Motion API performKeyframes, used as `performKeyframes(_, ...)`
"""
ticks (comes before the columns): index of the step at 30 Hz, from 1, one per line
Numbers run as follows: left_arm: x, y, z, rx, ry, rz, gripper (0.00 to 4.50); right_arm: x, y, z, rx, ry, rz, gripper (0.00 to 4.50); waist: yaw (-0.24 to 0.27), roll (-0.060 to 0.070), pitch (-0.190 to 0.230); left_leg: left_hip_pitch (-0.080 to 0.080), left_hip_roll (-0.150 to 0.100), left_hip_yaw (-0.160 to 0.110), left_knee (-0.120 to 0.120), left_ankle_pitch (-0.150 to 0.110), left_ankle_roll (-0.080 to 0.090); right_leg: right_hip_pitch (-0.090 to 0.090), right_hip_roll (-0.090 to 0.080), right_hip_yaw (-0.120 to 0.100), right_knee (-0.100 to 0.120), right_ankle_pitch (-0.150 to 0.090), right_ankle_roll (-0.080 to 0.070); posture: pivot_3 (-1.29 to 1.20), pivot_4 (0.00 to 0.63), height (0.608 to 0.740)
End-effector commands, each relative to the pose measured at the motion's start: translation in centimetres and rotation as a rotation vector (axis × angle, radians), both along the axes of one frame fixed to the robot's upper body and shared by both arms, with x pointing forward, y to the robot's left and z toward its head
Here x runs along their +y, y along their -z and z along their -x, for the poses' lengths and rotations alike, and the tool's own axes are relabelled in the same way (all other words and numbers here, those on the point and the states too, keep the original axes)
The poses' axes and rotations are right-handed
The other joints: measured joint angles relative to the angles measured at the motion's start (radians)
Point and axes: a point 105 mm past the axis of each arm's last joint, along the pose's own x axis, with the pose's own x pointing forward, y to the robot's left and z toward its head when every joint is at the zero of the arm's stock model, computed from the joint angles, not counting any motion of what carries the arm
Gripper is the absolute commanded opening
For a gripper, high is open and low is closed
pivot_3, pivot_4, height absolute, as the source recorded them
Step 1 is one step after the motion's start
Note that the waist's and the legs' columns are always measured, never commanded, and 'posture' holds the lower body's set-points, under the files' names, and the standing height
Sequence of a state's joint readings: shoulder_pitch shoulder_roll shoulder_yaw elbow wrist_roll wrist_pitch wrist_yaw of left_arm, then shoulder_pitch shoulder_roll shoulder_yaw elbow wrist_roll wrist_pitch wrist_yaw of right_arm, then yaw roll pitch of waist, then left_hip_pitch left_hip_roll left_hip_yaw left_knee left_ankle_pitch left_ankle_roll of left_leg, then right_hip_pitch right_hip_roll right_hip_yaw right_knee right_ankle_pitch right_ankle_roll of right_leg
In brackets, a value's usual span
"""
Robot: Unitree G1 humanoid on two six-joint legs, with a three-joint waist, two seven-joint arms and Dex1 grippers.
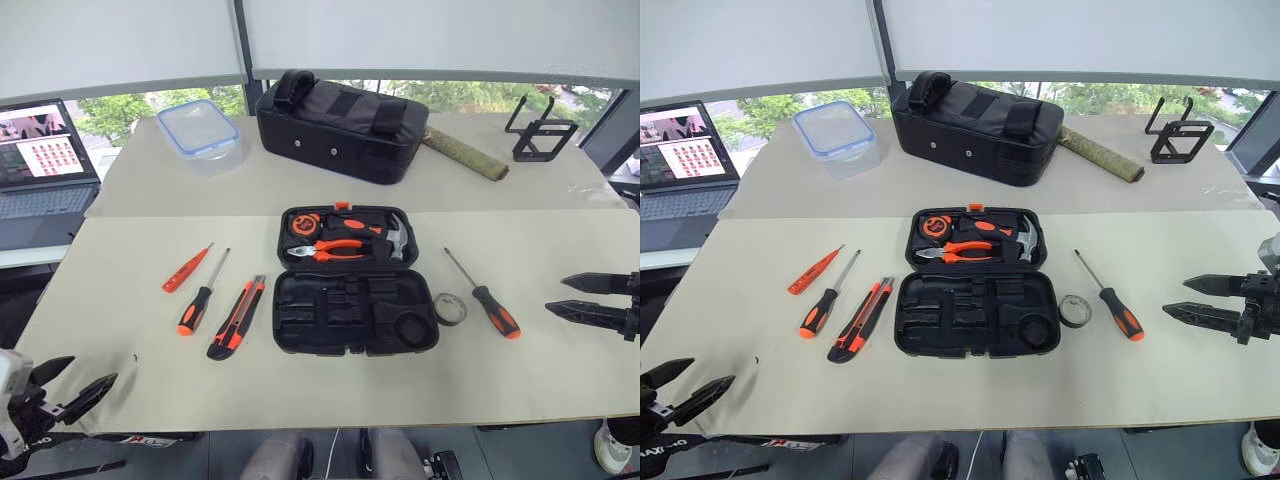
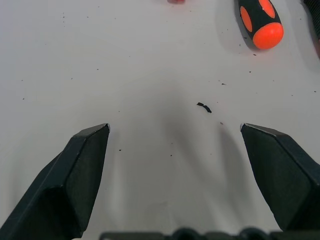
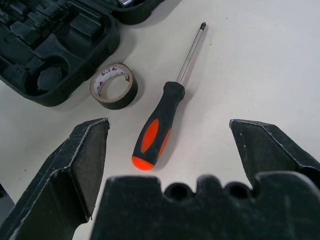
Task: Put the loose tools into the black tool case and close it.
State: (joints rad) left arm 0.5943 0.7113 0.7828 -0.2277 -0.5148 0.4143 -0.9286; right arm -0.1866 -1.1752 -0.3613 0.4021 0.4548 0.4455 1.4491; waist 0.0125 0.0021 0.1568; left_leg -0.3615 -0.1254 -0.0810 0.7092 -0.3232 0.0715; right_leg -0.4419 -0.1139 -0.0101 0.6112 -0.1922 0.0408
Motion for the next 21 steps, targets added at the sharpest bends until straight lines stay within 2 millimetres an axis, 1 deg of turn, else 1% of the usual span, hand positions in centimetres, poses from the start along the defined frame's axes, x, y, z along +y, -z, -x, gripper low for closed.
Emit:
performKeyframes(1, -0.1, -0.9, 0.0, -0.028, -0.008, -0.034, 4.50, 0.6, -1.1, -0.3, -0.041, -0.019, 0.007, 4.47, 0.000, 0.000, 0.000, 0.000, 0.000, 0.000, 0.000, 0.000, 0.000, 0.000, 0.000, 0.000, 0.000, 0.000, 0.000, 0.00, 0.150, 0.714)
performKeyframes(3, -0.3, -0.6, -0.2, -0.019, -0.031, -0.029, 4.50, 0.9, -1.4, -0.6, -0.062, -0.018, 0.023, 4.47, 0.000, 0.000, 0.000, 0.000, 0.000, 0.000, 0.000, 0.000, 0.000, 0.000, 0.000, 0.000, 0.000, 0.000, 0.000, 0.00, 0.150, 0.714)
performKeyframes(5, -0.7, -1.0, -0.7, -0.027, -0.042, -0.016, 4.50, 1.1, -1.8, -0.9, -0.091, -0.015, 0.036, 4.47, 0.000, 0.000, 0.000, 0.000, 0.000, 0.000, 0.000, 0.000, 0.000, 0.000, 0.000, 0.000, 0.000, 0.000, 0.000, 0.00, 0.150, 0.714)
performKeyframes(7, -1.7, -2.1, -1.8, -0.051, -0.039, 0.026, 4.50, 1.9, -2.7, -1.4, -0.139, -0.028, 0.041, 4.47, 0.002, 0.000, 0.000, 0.000, 0.000, 0.000, 0.000, 0.000, 0.000, 0.000, 0.000, 0.000, 0.000, 0.000, 0.000, 0.00, 0.150, 0.714)
performKeyframes(10, -4.0, -3.7, -3.6, -0.071, -0.007, 0.048, 4.50, 3.8, -4.3, -1.9, -0.210, -0.074, 0.020, 4.47, 0.003, 0.000, 0.000, 0.000, 0.000, 0.000, 0.000, 0.000, 0.000, 0.000, 0.000, 0.000, 0.001, 0.000, 0.000, 0.00, 0.150, 0.714)
performKeyframes(12, -5.1, -4.2, -5.0, -0.062, -0.029, 0.064, 4.50, 6.1, -5.3, -2.0, -0.235, -0.141, 0.009, 4.47, 0.004, 0.000, 0.000, 0.000, 0.000, 0.000, 0.001, 0.000, -0.001, 0.000, 0.000, 0.000, 0.001, 0.000, 0.000, 0.00, 0.150, 0.714)
performKeyframes(14, -6.1, -4.3, -5.8, -0.032, -0.032, 0.076, 4.50, 8.6, -6.1, -1.8, -0.244, -0.217, -0.010, 4.47, 0.002, 0.001, 0.000, 0.000, 0.000, 0.000, 0.001, 0.001, -0.001, -0.001, 0.001, 0.000, 0.002, 0.000, 0.000, 0.00, 0.150, 0.714)
performKeyframes(17, -7.3, -3.8, -6.3, 0.042, -0.013, 0.065, 4.50, 12.4, -6.8, -0.9, -0.258, -0.353, -0.029, 4.47, -0.003, 0.000, 0.000, 0.000, 0.000, 0.000, 0.000, 0.000, -0.003, -0.002, 0.002, 0.000, 0.002, 0.000, 0.000, 0.00, 0.150, 0.714)
performKeyframes(19, -7.9, -3.1, -6.9, 0.093, -0.010, 0.046, 4.50, 14.8, -7.0, -0.3, -0.284, -0.440, -0.037, 4.47, -0.006, 0.000, 0.000, 0.000, 0.001, 0.000, 0.000, -0.001, -0.003, -0.003, 0.003, 0.000, 0.003, 0.000, 0.000, 0.00, 0.150, 0.714)
performKeyframes(21, -8.3, -2.5, -7.6, 0.124, -0.007, 0.041, 4.50, 16.8, -7.2, 0.1, -0.313, -0.511, -0.056, 4.47, -0.001, 0.000, 0.000, 0.000, 0.000, 0.000, 0.001, -0.001, -0.003, -0.003, 0.003, 0.000, 0.002, 0.000, 0.000, 0.00, 0.150, 0.714)
